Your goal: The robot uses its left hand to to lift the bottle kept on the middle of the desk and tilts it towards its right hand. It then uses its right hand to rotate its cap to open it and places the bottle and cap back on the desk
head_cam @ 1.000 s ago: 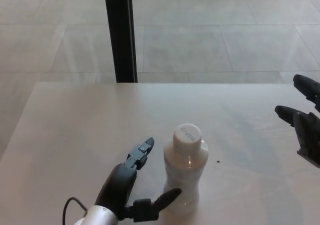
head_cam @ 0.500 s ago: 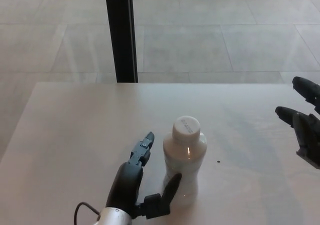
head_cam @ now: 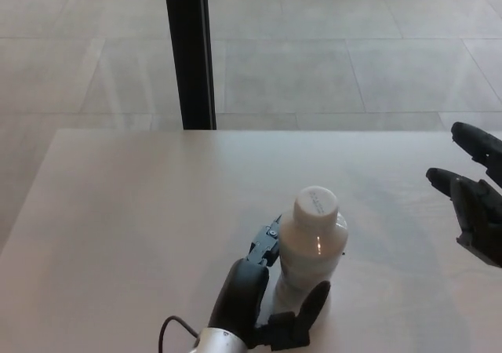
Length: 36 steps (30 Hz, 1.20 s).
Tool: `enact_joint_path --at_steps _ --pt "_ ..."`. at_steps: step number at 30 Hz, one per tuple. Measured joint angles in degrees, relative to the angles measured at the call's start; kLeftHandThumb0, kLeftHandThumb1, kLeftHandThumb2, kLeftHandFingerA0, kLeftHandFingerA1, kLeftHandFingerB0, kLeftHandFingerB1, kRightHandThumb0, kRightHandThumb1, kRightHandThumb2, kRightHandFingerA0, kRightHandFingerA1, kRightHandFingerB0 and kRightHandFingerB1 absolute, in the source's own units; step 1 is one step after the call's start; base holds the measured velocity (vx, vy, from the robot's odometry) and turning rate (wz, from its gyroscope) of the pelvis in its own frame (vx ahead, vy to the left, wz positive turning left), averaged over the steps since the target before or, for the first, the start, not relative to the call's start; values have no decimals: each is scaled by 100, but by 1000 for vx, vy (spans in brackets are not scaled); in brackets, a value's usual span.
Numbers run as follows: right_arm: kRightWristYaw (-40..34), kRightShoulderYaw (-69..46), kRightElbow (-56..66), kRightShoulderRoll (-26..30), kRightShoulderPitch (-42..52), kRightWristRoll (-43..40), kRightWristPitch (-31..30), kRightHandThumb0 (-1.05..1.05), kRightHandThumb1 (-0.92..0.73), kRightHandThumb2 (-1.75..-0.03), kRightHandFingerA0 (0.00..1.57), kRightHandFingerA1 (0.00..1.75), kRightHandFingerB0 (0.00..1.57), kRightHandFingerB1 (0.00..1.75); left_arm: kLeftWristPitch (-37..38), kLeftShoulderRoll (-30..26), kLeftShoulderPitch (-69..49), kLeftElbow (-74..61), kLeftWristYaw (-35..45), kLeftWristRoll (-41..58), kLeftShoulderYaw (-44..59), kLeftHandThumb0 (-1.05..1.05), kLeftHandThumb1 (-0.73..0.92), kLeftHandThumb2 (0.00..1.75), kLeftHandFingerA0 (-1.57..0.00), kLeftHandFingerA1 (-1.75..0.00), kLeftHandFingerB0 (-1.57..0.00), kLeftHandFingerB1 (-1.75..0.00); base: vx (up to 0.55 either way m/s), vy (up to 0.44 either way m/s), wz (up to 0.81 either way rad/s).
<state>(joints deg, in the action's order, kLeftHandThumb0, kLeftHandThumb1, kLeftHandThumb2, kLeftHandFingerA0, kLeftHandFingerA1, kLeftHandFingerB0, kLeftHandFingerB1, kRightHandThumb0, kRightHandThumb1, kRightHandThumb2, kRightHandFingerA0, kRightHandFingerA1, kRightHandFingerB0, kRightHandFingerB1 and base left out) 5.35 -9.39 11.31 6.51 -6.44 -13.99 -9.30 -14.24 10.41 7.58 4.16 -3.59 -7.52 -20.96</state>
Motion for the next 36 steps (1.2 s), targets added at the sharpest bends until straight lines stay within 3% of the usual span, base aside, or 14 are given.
enact_joint_path --at_steps 1,6,16,18,19,20,21,22,31,32,33,34,35,36 --pt "-2 -4 -8 1 0 12 0 -65 -74 -63 35 54 33 32 0 15 64 35 -4 -16 -10 -104 53 104 0 -26 0 -14 0 0 0" --pt "-2 -20 -63 3 -8 33 0 -70 -71 -62 38 59 35 32 20 56 468 186 -85 -53 70 -105 52 99 0 -27 0 -15 0 0 0" --pt "-49 -75 -88 0 -22 55 1 -67 -73 -63 42 60 35 31 -58 185 811 416 -437 -221 82 -105 47 89 0 -20 0 -6 0 0 0" --pt "-93 -94 -89 3 -22 96 2 -68 -74 -63 44 60 36 32 -95 203 863 523 -478 -273 15 -71 55 73 0 0 0 0 0 0 0" --pt "-111 -104 -93 9 -22 121 6 -68 -58 -96 42 65 28 47 -105 215 901 585 -489 -289 -29 -70 60 62 0 0 0 0 0 0 0" --pt "-129 -117 -100 12 -22 142 11 -67 -72 -62 46 62 38 32 -117 229 941 632 -495 -302 -62 -68 58 65 0 -7 0 0 0 0 0" --pt "-137 -122 -103 12 -22 150 13 -67 -71 -62 46 62 40 32 -124 236 960 648 -498 -306 -75 -69 48 79 0 -28 0 0 0 0 0" --pt "-169 -147 -115 11 -23 174 14 -70 -58 -94 46 67 34 48 -151 261 1039 710 -505 -342 -141 -69 54 63 0 -18 0 0 0 0 0" --pt "-423 -331 -97 -129 -58 239 -4 -61 -56 -92 49 70 37 49 -416 282 1097 788 -320 -455 -607 -57 42 79 -1 -58 0 0 0 0 0" --pt "-460 -362 -82 -158 -58 239 -12 -56 -69 -61 50 69 44 34 -416 282 1097 803 -313 -453 -612 -55 43 77 -17 -67 0 0 0 0 0" --pt "-492 -388 -68 -177 -59 237 -23 -56 -56 -93 52 73 37 50 -415 283 1097 811 -313 -449 -616 -50 50 81 -37 -77 0 0 0 0 0" --pt "-520 -408 -52 -190 -61 237 -35 -56 -56 -92 54 74 36 50 -412 283 1092 814 -317 -446 -617 -32 59 79 -63 -100 0 -1 0 0 0" --pt "-551 -428 -47 -204 -66 240 -39 -56 -56 -92 54 74 36 50 -389 285 1089 832 -341 -446 -624 -32 59 79 -63 -100 0 -1 0 0 0" --pt "-592 -437 -47 -218 -77 248 -40 -52 -69 -62 56 71 44 34 -330 286 1078 873 -387 -446 -633 -10 75 89 -79 -120 -1 -21 0 0 0"
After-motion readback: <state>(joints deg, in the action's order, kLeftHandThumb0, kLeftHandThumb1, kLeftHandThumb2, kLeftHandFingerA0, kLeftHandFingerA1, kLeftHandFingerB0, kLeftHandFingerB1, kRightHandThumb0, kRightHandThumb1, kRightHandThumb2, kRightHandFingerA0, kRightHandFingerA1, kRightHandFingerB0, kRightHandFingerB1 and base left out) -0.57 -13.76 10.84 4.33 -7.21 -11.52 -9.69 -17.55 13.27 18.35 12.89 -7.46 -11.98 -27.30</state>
